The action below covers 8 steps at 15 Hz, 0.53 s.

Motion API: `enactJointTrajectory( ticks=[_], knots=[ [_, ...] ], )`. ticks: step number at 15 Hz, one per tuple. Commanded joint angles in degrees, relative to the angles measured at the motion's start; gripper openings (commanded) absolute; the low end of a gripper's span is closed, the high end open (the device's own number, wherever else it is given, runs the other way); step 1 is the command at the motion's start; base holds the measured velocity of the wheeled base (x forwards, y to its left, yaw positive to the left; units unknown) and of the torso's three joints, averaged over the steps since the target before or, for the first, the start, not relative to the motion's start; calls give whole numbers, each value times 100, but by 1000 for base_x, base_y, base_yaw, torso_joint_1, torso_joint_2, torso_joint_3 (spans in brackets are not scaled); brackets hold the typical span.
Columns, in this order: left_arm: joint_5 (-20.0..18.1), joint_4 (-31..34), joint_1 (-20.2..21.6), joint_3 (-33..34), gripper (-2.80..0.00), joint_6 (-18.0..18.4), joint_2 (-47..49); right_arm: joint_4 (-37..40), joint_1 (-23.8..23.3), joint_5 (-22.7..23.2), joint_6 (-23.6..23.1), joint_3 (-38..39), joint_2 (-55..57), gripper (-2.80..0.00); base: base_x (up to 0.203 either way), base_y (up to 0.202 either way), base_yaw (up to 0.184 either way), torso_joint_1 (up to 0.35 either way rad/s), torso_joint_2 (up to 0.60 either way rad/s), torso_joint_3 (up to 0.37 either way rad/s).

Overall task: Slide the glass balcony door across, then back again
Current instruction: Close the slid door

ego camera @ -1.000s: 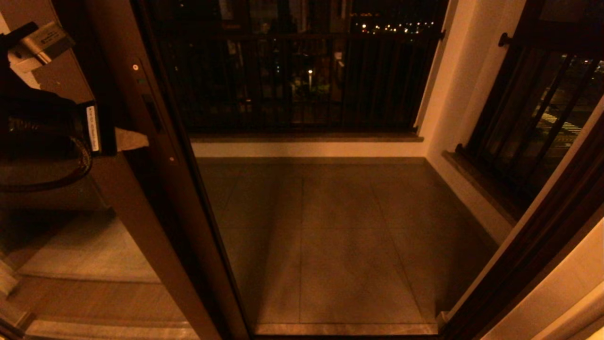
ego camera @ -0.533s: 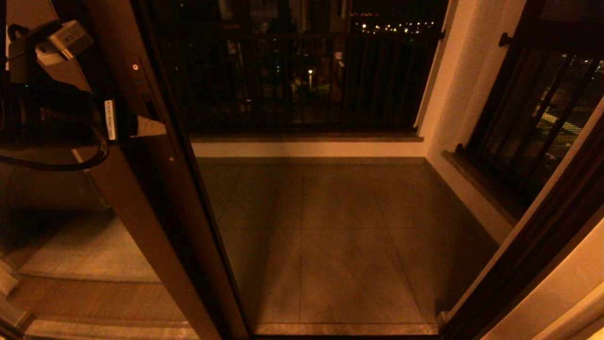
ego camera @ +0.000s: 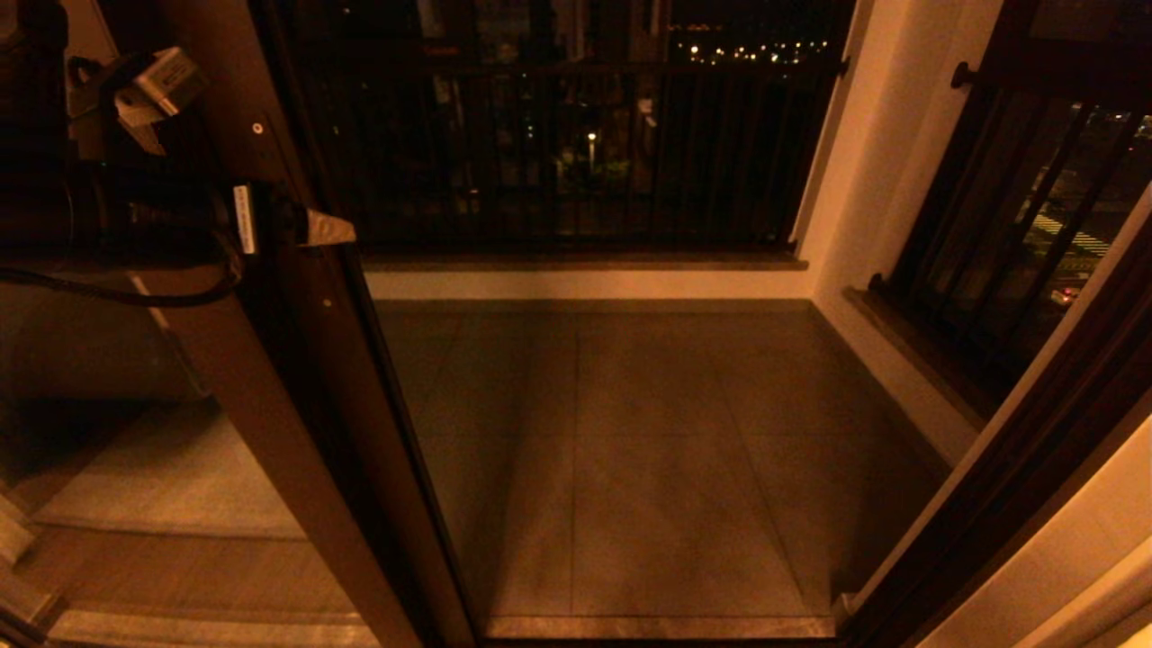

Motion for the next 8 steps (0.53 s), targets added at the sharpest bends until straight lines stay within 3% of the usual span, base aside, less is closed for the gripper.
enactJointTrajectory(
  ticks=[1, 8],
  knots=[
    [-27, 7, 6, -5, 0, -15, 46, 2, 2, 2, -4, 1, 2, -280, 0, 0, 0, 0, 0, 0],
    [-16, -2, 6, -84, 0, -7, 184, 2, 2, 2, -4, 1, 2, -280, 0, 0, 0, 0, 0, 0]
  ],
)
